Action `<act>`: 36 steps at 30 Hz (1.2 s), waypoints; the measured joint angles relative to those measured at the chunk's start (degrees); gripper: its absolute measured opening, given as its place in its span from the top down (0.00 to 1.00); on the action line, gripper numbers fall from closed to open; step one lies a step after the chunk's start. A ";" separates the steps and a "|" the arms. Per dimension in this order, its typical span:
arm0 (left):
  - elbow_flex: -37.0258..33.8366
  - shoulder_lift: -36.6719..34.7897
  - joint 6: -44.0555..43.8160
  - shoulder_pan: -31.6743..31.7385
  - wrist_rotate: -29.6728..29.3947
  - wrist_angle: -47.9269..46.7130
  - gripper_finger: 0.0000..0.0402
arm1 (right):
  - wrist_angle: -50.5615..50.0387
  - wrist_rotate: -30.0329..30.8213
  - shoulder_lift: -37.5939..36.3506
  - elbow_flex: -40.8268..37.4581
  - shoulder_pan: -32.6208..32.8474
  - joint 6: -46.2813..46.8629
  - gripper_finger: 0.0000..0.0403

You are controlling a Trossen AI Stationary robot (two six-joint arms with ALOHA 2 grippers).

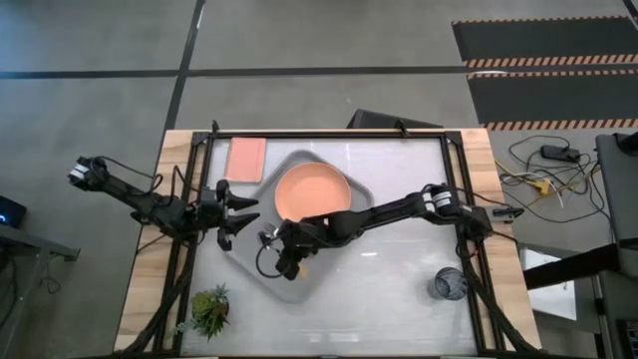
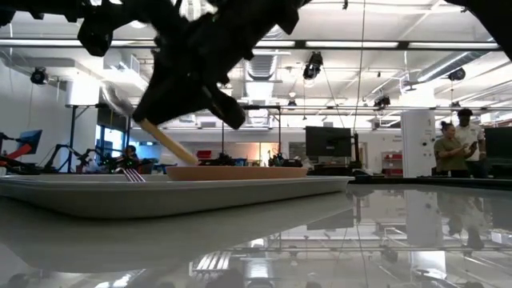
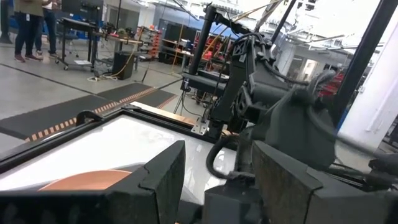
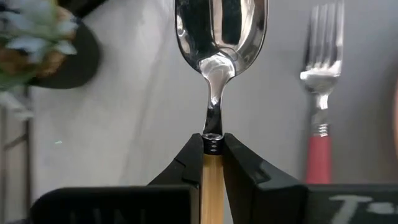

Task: Pick and place plate/cup/fork/spoon on tray
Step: Put the yellow spoon on the gray serving tray to the left of the pink fork

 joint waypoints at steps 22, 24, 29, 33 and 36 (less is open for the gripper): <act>0.00 -0.02 1.20 -0.01 -0.01 0.05 0.58 | 0.43 5.76 2.60 -0.11 -0.13 -4.18 0.90; 0.00 -0.06 1.21 0.00 0.00 0.09 0.58 | 0.39 5.75 2.60 -0.39 -0.13 -4.16 0.90; 0.00 -0.05 1.22 0.00 0.00 0.09 0.58 | 0.40 5.37 2.60 -1.04 -0.07 -6.52 0.90; 0.00 -0.06 1.22 -0.02 -0.01 0.07 0.58 | 0.41 5.23 2.60 -1.18 -0.02 -6.81 0.89; 0.00 -0.04 1.22 0.00 0.00 0.04 0.58 | 0.41 5.23 2.60 -1.18 -0.02 -6.44 0.85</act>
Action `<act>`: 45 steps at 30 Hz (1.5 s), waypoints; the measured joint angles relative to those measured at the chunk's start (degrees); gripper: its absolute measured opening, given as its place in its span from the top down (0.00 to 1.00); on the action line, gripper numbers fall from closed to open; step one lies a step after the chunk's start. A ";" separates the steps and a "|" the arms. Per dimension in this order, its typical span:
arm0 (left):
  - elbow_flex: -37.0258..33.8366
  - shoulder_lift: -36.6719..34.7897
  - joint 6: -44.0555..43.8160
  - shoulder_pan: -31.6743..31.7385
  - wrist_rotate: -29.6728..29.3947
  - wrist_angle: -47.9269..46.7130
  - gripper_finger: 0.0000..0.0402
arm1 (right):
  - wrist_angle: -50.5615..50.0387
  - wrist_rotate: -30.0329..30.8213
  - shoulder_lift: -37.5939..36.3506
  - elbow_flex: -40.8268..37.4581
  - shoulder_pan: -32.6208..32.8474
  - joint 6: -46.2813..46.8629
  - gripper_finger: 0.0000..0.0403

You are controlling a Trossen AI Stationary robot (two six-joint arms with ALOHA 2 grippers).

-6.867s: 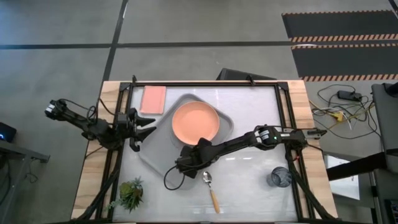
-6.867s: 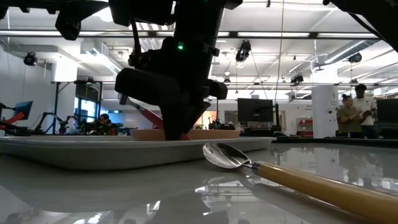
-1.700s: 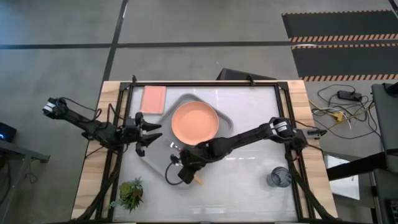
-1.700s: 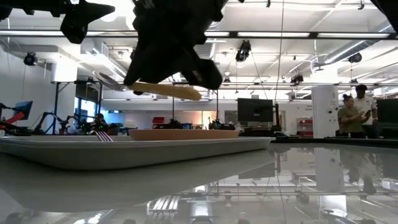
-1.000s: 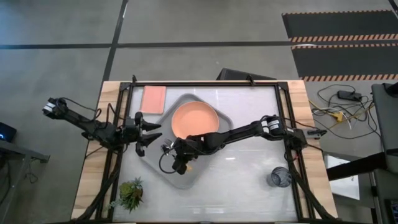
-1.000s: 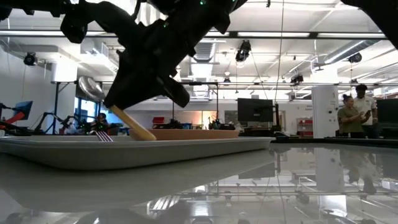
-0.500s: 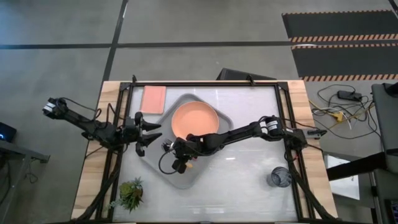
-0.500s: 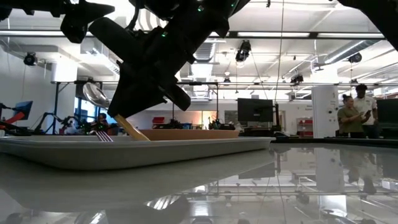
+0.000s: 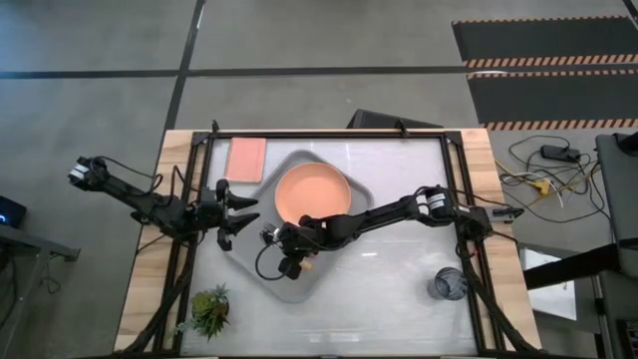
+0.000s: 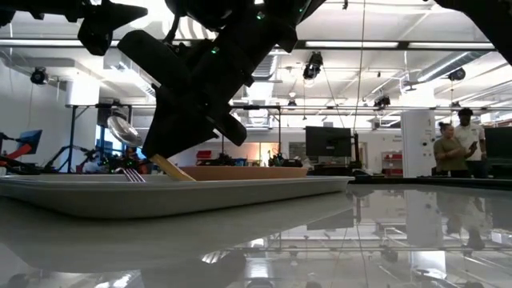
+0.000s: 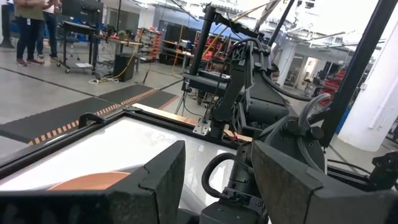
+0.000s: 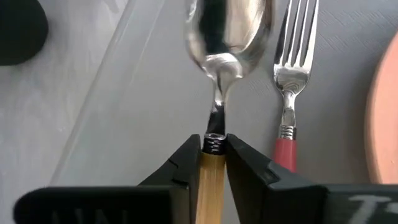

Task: Pick and place plate/cup/fork/spoon on tray
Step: Put the yellow spoon on the gray serving tray to the left of the pink fork

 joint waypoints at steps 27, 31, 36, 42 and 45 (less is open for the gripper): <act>0.95 3.54 -1.12 -0.05 2.39 -0.13 0.58 | -23.58 12.72 -14.02 -4.05 10.37 -0.62 0.82; 3.16 8.07 -2.74 -0.06 2.93 -0.36 0.62 | -19.48 13.61 -20.13 -11.39 13.67 -0.10 0.90; 8.92 16.05 -5.09 -0.44 4.00 -3.75 0.75 | -7.45 15.02 -28.20 -24.27 16.70 -4.16 0.97; 16.15 26.31 -11.38 -2.61 5.39 -12.12 0.95 | 10.51 15.02 -36.32 -38.51 17.72 -12.35 0.98; 19.44 30.57 -18.17 -3.48 5.47 -18.39 0.99 | 17.24 15.03 -39.75 -44.29 17.68 -16.55 0.98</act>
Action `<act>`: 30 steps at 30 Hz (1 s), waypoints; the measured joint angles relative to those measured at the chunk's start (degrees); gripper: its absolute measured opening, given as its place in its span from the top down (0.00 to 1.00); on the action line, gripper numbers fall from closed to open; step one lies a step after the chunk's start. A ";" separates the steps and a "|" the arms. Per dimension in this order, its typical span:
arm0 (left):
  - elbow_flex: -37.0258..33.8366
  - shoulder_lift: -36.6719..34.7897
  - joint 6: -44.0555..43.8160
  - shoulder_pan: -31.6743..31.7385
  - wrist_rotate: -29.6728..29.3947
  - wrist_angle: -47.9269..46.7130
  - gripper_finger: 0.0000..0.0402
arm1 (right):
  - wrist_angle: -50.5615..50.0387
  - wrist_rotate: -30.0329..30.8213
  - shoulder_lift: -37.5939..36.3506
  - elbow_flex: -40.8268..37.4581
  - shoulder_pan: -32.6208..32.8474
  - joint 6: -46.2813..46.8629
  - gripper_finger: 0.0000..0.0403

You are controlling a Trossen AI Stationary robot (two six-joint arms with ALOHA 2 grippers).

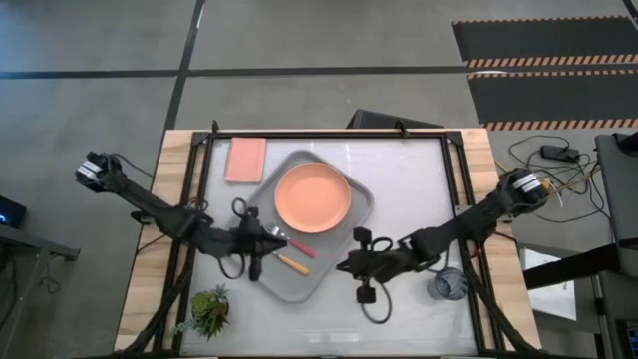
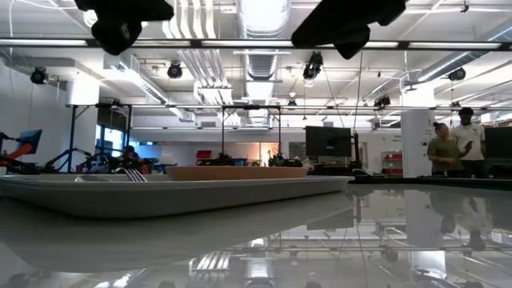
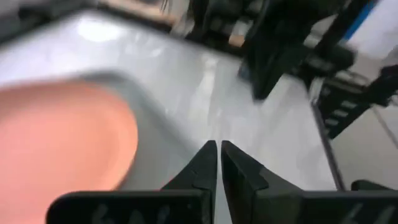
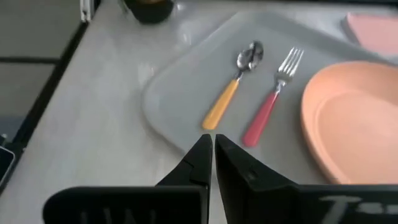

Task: Pick and place plate/cup/fork/spoon on tray
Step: Put the yellow spoon on the gray serving tray to the left of the pink fork

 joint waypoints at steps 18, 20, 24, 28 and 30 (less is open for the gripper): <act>16.42 21.69 -24.24 0.46 20.95 -38.32 1.00 | 17.87 -0.05 -15.85 -18.16 -0.02 -7.47 0.98; 15.74 23.54 -23.38 0.84 21.25 -38.37 1.00 | 17.92 -0.05 -15.74 -18.30 -0.02 -7.52 0.98; 14.81 26.36 -22.43 1.91 21.23 -38.44 1.00 | 17.84 -0.08 -15.44 -18.29 -0.02 -7.94 0.98; 14.42 28.00 -20.33 3.06 19.97 -38.33 1.00 | 17.83 -0.08 -15.44 -18.29 -0.02 -8.22 0.98; 14.32 28.37 -19.31 3.58 19.88 -38.30 1.00 | 17.84 -0.08 -15.44 -18.29 -0.02 -8.20 0.98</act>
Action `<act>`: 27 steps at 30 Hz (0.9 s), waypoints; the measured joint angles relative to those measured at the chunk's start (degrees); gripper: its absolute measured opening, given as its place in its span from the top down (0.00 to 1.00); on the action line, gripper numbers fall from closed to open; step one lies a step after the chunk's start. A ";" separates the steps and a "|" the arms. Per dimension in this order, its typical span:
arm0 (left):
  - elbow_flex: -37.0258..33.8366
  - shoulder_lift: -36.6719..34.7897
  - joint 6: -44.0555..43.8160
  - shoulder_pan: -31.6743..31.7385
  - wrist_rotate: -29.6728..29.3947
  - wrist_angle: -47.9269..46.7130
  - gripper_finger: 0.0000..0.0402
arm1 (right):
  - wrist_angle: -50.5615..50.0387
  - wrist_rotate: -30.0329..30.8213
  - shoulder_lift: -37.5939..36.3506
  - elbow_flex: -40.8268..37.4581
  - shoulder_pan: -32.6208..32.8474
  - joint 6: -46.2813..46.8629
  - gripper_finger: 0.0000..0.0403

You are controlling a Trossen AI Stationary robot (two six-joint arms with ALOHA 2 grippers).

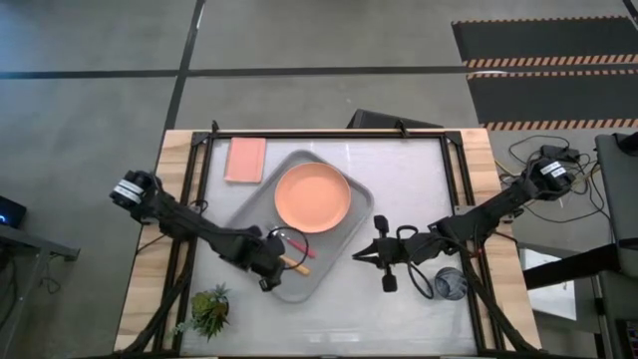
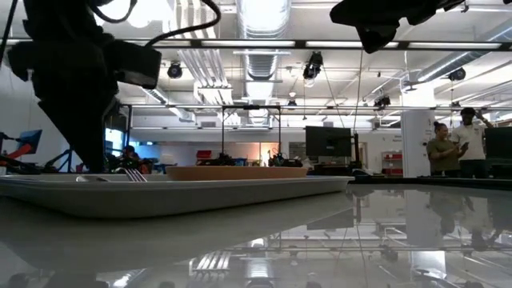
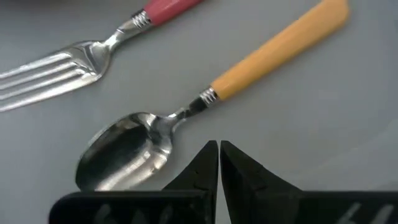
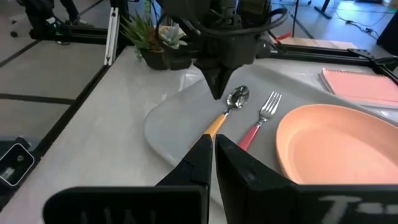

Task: Pick and place plate/cup/fork/spoon on tray
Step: Put the yellow spoon on the gray serving tray to the left of the pink fork

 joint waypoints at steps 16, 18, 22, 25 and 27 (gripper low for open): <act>-4.88 0.36 2.77 0.59 -1.42 1.07 1.00 | -0.06 -0.02 0.00 0.00 0.00 0.17 0.98; -5.39 0.36 2.73 0.59 -1.47 1.09 1.00 | -0.07 -0.04 0.00 0.00 0.00 0.29 0.98; -5.69 0.36 2.73 0.67 -3.43 1.22 1.00 | -0.07 -0.04 0.00 0.00 0.00 0.34 0.98; -5.69 0.35 2.73 0.70 -4.29 1.26 1.00 | -0.07 -0.04 0.00 0.00 0.00 0.35 0.98; -5.69 0.35 2.71 0.72 -4.31 1.27 1.00 | -0.07 -0.04 0.00 0.00 0.00 0.37 0.98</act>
